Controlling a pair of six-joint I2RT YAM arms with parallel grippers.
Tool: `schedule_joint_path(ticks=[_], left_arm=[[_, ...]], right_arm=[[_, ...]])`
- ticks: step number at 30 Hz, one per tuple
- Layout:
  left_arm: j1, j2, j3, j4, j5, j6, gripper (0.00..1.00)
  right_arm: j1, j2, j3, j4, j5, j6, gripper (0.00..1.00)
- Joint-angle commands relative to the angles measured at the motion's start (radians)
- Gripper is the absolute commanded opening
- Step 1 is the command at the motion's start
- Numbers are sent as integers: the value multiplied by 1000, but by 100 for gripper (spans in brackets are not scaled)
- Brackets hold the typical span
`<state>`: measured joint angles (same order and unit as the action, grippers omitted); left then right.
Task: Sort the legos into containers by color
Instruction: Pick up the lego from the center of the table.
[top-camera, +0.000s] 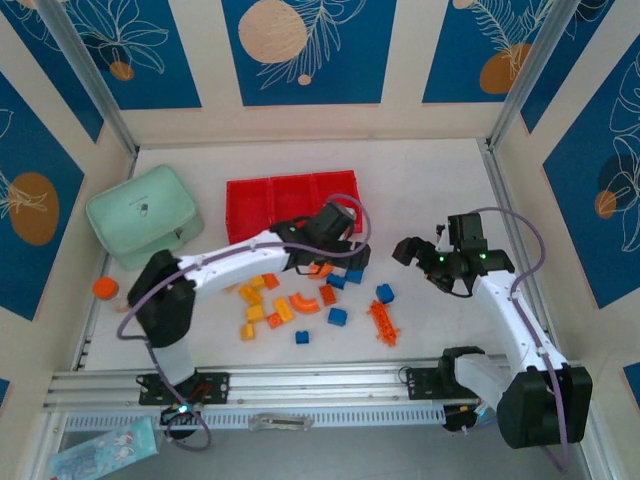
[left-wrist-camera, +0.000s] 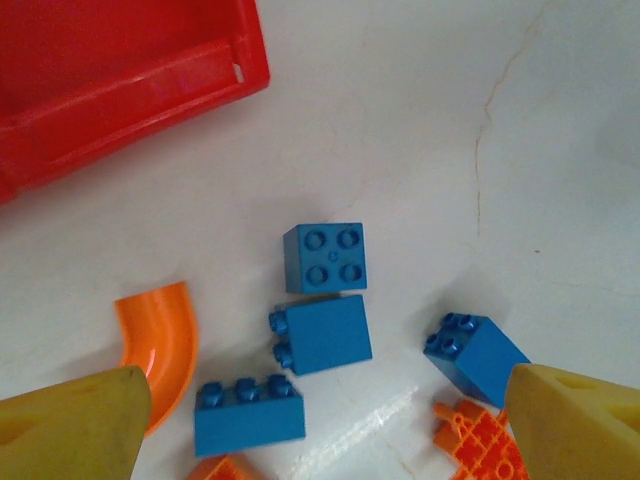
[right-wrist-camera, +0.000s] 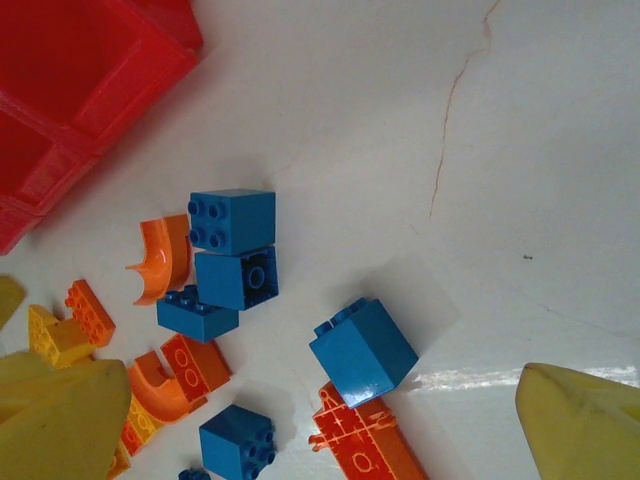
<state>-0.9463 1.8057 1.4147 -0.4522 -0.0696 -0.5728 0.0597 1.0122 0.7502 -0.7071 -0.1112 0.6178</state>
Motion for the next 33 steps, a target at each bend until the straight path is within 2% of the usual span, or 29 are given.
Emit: schedule_joint_path(ticks=[1,8,19,25,33], left_arm=[[-8,87,104,-119,40,57,88],[-12,268,323,-253,33,157,82],[-14,466,530,-331,17,135,72],[-14,511,543,-346,33,126,64],[-13,517,545,-378,19,114,46]], right_arm=[[-21,-15,-8,-34,-41,-6,99],[-59,-34,-6,-37,-35,-7,99],[-85,-41,-14,-34,-34,-14,99],[-86,-44,-21,-34,-26,-16,99],[-84,-41,-26,-18,-43,-12,99]])
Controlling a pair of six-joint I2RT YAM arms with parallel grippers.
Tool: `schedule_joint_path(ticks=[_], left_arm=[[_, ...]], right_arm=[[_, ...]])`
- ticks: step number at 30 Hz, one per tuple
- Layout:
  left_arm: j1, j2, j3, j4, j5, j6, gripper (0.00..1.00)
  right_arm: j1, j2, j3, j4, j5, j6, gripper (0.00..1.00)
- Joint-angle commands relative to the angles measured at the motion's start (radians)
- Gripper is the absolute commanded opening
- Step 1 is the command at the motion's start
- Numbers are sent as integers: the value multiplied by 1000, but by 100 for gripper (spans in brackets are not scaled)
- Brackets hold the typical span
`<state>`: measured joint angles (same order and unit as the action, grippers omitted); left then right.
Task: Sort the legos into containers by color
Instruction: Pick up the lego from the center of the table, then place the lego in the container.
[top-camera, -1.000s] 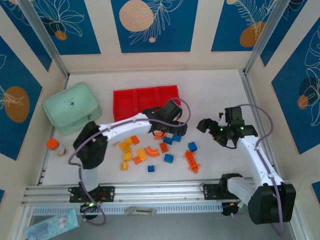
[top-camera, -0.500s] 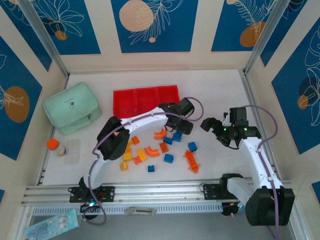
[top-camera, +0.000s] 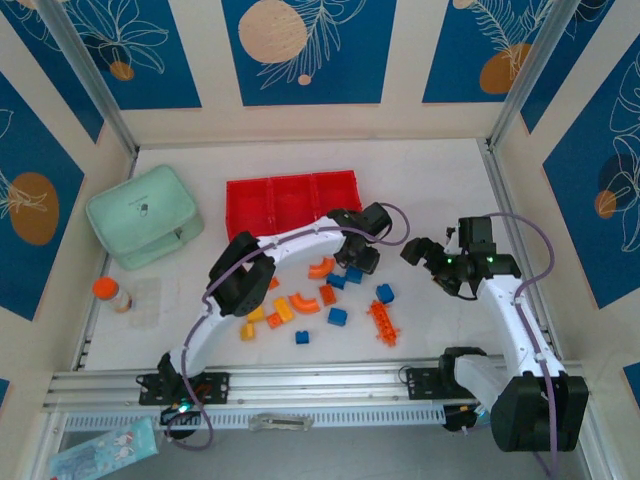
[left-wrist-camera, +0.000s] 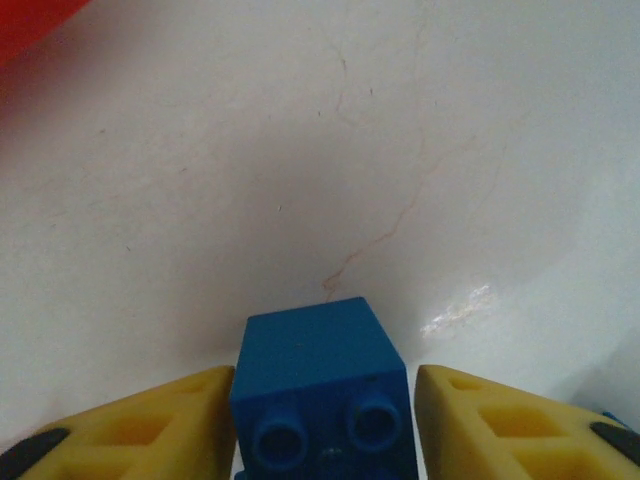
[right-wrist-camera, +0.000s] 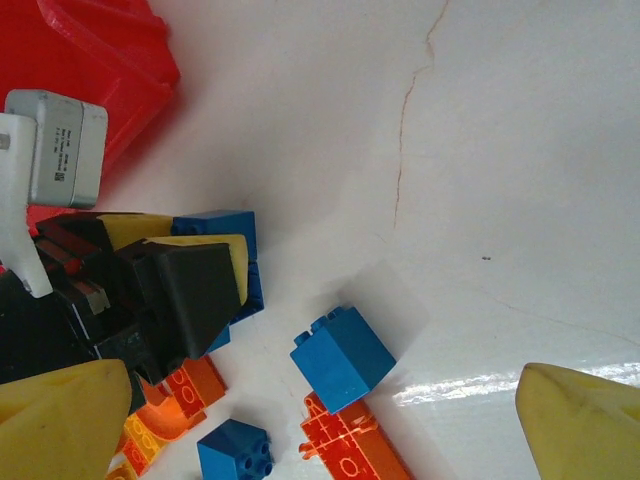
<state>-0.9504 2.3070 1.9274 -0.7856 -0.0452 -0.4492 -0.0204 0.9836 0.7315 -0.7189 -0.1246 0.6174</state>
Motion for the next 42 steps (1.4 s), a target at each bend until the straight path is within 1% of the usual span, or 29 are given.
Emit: schedule_joint_path(ticks=[1,5,9,12,16,22,27,32,37,42], left_arm=[[-8,16,34,-44,-1,-13,43],[-8,10,47,-37,10,-17,34],[-3,-15,78,-65,5,-14,30],[11,-67,77,-71,0,-10,30],[35,-176,32,-71,-40,-1,29],[92,-381,-142,-29,-94,-16,25],[179,-549,-319,10,-113,-41,23],[304,-652,-451,15,-129,-37,21],[441,-659,-515,61,-118,-12,19],[537,-582,-515,106,-93,-6,17]], right_arm=[[-4,-14,-10,-4,-30,-10,99],[-2,-13,-5,3,-38,-13,99],[6,-13,11,-2,-45,-21,99],[27,-12,27,1,-61,-43,99],[92,-3,54,14,-63,-60,99],[247,62,112,36,-35,-70,99],[386,139,150,92,-20,-52,99],[508,222,178,198,3,-11,99],[605,320,248,268,52,-17,99],[645,404,331,280,78,-30,99]])
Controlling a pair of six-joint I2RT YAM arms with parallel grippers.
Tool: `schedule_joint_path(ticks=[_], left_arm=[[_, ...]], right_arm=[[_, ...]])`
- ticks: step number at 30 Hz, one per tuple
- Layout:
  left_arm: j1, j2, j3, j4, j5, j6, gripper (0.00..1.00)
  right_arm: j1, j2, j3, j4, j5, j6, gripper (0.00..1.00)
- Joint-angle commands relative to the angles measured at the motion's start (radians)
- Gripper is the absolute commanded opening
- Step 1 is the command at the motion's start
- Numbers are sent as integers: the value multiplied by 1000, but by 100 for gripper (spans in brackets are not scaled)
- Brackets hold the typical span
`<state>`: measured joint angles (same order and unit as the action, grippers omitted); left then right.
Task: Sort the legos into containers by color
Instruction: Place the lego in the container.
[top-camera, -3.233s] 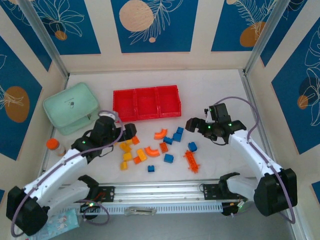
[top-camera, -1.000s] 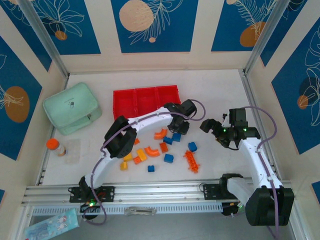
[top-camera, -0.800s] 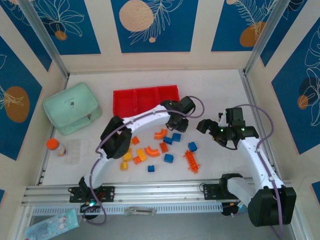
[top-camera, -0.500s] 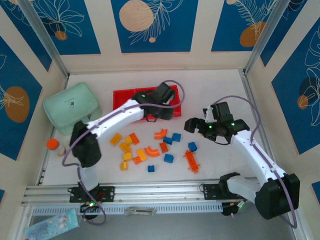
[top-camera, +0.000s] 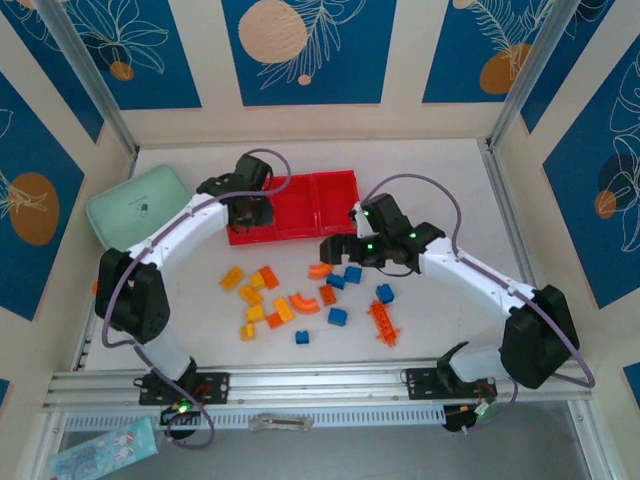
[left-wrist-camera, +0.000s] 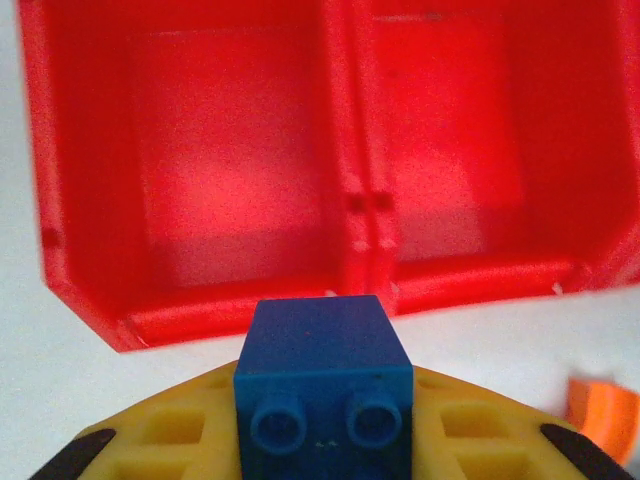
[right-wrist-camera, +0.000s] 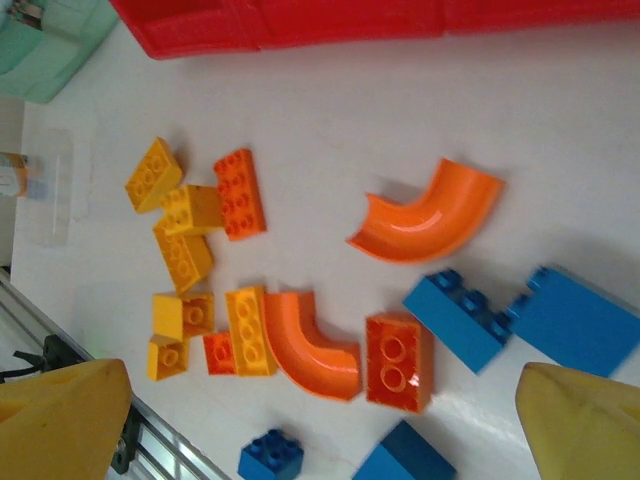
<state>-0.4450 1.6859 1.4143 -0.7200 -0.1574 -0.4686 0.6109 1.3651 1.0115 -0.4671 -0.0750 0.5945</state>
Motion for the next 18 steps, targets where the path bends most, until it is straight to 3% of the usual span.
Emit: schedule_joint_path(ticks=[1,4,7,9,18], left_arm=[[47,54,-3,59,22,13,17],[80,100,2,102,22,14,18],[99,167,55,85,-12,36,26],[107,202,100,57,-23,49,37],[111,213,125,53,2,71,52]], right_arm=[[17,35,64,29,31,-10,99],[23,53,85,33,37,-18,99],[21,61,93,26,51,-24,99],[20,59,93,21,59,-27,99],[-17,18,75,0,69,-29,99]])
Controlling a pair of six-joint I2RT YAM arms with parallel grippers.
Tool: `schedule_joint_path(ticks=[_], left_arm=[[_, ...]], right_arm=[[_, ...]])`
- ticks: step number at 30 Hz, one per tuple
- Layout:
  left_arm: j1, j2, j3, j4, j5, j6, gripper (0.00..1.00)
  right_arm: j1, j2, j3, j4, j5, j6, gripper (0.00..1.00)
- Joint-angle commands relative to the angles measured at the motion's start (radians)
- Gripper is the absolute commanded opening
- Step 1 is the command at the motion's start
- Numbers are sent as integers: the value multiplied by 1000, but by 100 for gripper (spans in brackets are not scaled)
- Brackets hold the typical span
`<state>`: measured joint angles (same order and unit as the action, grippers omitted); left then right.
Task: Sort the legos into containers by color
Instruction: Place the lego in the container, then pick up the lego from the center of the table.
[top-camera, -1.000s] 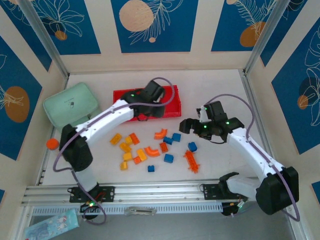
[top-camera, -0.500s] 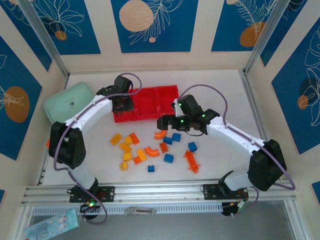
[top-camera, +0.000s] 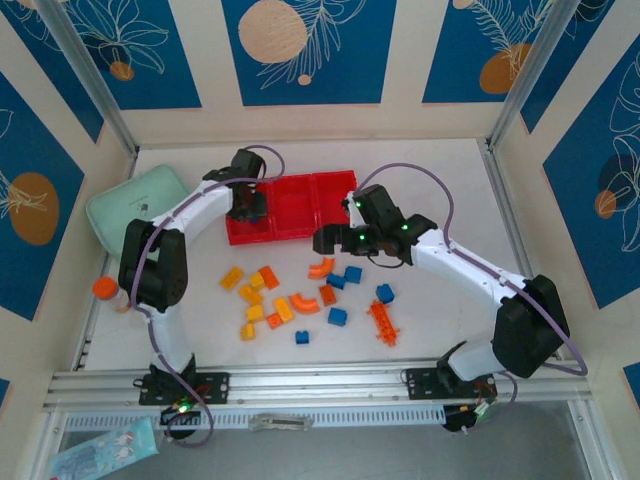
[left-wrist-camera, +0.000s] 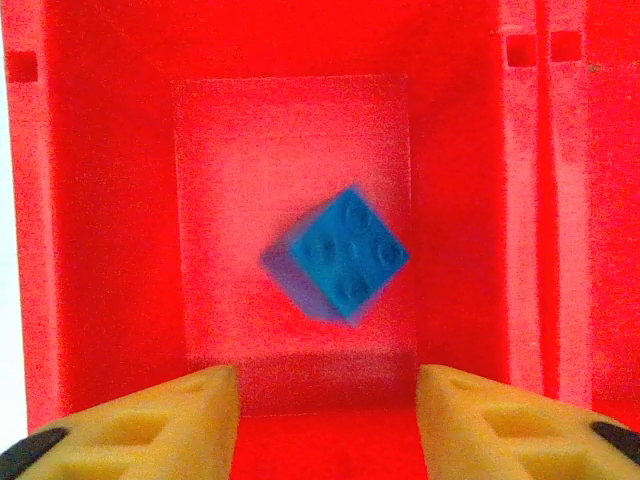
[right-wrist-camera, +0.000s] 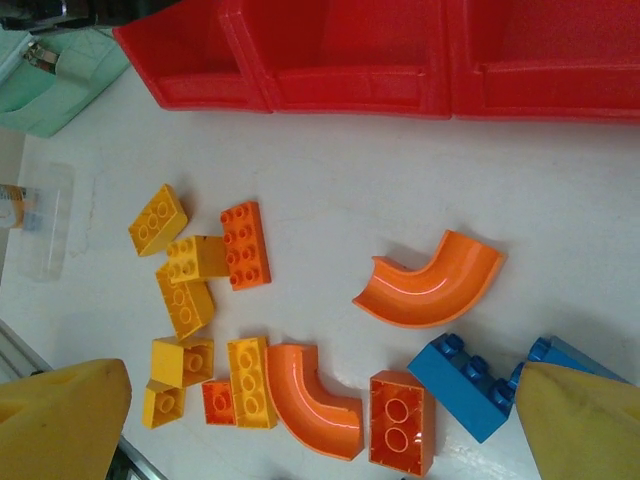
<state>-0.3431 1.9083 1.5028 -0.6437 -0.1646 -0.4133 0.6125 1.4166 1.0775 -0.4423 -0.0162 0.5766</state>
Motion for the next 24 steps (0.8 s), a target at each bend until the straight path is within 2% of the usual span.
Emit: schedule_joint_path(ticks=[1,11,15,24], left_arm=[[9,-13,40,-40,13,12,52],[-38,-192,-129,9,203,-86,56],[-117,-243,-182,3,231,-113,59],[-330,-280,-212,12,207,-213,62]], right_arm=[[-29,-42,6,-28,6,-10,99],[-131,-150,-79,-79,-23,10,99],[-163,-195,-127,-101,-29,18,99],[-218,-301,-225,-185,-50,21,99]])
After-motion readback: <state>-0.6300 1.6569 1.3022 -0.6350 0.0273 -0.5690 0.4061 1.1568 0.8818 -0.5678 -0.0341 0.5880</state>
